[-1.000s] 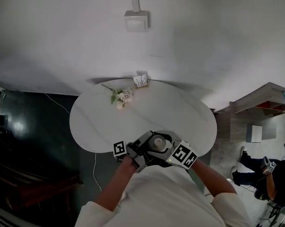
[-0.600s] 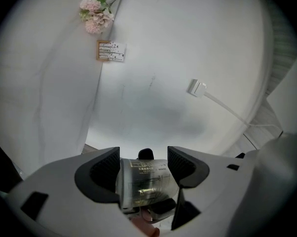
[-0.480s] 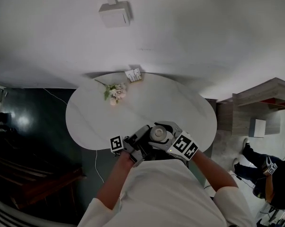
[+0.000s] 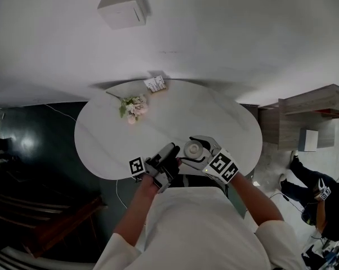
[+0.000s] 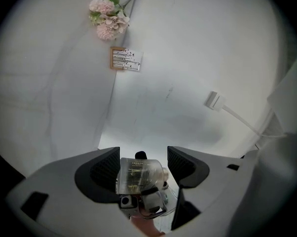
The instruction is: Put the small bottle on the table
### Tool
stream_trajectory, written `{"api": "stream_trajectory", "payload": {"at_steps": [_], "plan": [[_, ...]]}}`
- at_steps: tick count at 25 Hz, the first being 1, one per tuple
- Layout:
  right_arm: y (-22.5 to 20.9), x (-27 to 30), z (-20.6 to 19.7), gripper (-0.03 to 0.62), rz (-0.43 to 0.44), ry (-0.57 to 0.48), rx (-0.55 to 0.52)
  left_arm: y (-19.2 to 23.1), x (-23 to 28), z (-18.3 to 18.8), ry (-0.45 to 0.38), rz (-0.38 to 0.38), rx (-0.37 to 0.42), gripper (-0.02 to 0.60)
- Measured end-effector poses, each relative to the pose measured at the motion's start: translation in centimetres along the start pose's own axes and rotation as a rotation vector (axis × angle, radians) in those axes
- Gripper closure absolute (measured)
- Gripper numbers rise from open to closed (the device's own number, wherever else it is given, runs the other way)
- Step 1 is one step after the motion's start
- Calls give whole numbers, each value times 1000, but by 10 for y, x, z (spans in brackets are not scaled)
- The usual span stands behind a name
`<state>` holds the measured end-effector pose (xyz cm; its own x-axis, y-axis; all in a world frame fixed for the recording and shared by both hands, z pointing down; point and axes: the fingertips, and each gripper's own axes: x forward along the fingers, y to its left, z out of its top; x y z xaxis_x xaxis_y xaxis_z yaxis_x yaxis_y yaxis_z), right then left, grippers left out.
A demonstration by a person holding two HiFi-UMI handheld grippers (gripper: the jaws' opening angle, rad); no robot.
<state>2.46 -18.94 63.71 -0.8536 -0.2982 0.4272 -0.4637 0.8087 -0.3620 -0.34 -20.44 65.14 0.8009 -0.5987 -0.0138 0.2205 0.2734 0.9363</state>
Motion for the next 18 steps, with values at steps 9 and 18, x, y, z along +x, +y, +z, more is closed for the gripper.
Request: {"api": "stream_trajectory", "payload": {"at_steps": [9, 18], "plan": [[-41, 57, -12, 243, -68, -17, 64, 14, -15, 59, 5, 86, 34, 296], [-77, 117, -45, 243, -135, 21, 117, 26, -34, 89, 15, 149, 61, 297]]}}
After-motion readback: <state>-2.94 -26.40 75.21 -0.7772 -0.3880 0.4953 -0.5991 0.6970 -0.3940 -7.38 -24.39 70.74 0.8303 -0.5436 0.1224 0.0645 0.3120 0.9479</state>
